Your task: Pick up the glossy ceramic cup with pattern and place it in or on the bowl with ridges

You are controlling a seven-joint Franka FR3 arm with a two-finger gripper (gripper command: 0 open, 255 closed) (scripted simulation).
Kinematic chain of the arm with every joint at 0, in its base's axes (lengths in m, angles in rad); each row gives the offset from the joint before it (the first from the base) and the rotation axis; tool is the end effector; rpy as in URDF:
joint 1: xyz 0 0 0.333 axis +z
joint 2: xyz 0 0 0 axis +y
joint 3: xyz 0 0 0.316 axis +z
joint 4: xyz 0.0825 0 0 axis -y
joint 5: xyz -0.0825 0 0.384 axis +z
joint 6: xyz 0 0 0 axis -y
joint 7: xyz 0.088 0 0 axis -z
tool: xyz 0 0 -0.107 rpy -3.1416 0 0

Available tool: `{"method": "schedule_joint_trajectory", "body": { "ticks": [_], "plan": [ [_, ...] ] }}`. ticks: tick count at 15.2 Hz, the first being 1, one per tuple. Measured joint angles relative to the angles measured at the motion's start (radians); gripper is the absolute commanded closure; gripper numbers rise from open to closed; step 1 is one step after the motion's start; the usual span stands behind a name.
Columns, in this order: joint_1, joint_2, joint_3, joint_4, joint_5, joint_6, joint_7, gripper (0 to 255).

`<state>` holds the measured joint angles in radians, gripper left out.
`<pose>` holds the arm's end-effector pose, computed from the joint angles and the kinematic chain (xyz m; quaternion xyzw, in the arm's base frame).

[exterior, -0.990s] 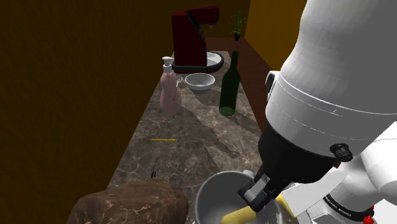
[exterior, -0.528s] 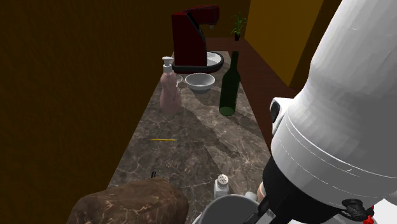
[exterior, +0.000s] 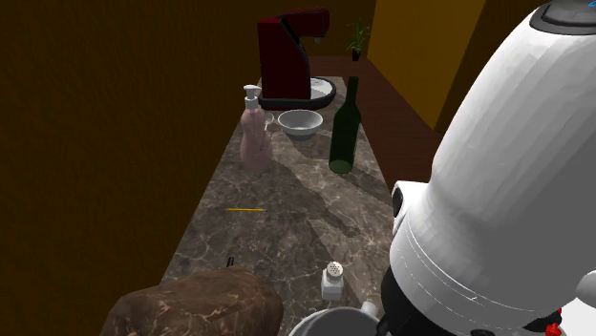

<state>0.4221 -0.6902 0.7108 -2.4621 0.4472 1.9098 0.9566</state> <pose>0.1227 0.3757 0.4699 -0.9988 0.0449 -0.0126 0.0141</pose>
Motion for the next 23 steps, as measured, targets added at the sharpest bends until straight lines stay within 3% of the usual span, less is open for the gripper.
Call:
{"method": "schedule_joint_trajectory", "body": {
  "ticks": [10,11,17,23],
  "plan": [
    [0.003,0.013,0.029,-0.053,0.019,0.067,-0.003,255],
    [0.003,0.013,0.029,-0.053,0.019,0.068,-0.003,0],
    [0.003,0.013,0.029,-0.053,0.020,0.068,-0.003,0],
    [0.004,-0.018,-0.025,0.040,-0.012,-0.058,0.004,0]
  ]
}}
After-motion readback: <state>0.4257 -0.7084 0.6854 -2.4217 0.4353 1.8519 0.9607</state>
